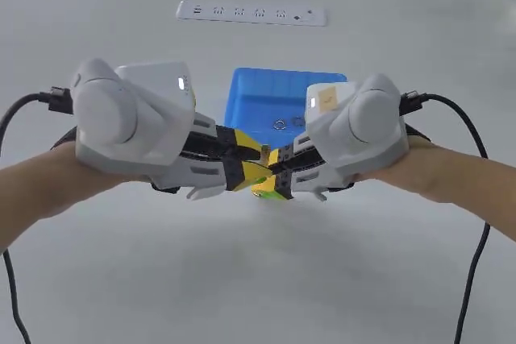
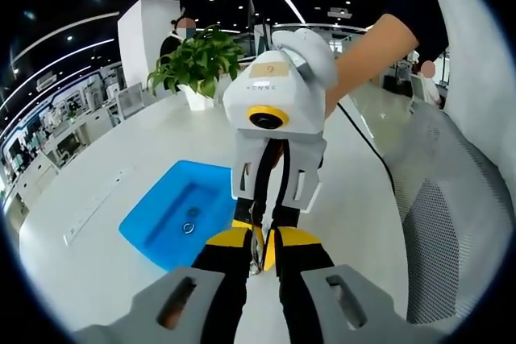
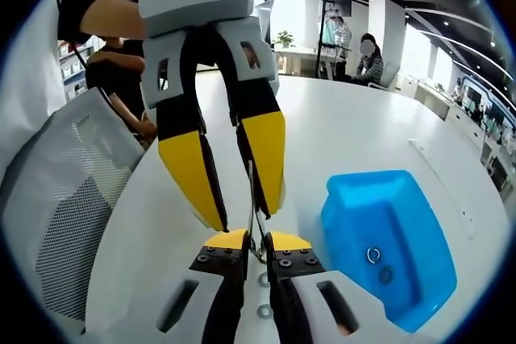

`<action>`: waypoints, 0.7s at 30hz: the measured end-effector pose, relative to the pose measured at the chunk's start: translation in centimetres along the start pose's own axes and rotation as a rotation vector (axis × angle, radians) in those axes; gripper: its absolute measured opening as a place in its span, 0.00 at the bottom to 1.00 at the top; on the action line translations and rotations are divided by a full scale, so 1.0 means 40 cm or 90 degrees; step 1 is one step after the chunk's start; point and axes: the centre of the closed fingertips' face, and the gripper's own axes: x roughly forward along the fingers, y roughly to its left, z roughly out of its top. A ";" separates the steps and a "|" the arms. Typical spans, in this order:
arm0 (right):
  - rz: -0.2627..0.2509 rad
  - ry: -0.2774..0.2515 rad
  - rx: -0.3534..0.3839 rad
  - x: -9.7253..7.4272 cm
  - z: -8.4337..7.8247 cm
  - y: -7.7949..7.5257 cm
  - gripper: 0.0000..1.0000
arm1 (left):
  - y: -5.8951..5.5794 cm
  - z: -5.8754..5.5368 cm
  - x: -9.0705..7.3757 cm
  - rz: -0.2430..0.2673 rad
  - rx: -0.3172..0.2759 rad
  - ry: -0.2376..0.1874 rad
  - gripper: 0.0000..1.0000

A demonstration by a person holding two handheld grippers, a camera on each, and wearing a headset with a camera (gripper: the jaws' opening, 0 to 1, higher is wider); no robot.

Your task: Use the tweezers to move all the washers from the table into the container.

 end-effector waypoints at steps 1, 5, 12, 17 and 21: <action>-0.002 -0.001 0.000 -0.001 0.001 -0.002 0.09 | -0.001 0.000 -0.002 0.000 -0.002 -0.001 0.17; -0.008 -0.007 0.007 -0.007 0.010 -0.007 0.09 | 0.001 -0.005 -0.009 0.008 0.000 0.005 0.18; -0.015 -0.003 0.011 -0.013 0.009 -0.012 0.09 | -0.003 -0.008 -0.015 0.017 0.001 0.007 0.17; -0.021 -0.001 0.015 -0.021 0.012 -0.016 0.09 | 0.006 -0.003 -0.023 0.030 -0.004 -0.001 0.17; -0.023 0.000 0.017 -0.026 0.014 -0.024 0.09 | 0.013 0.004 -0.035 0.041 -0.010 -0.012 0.17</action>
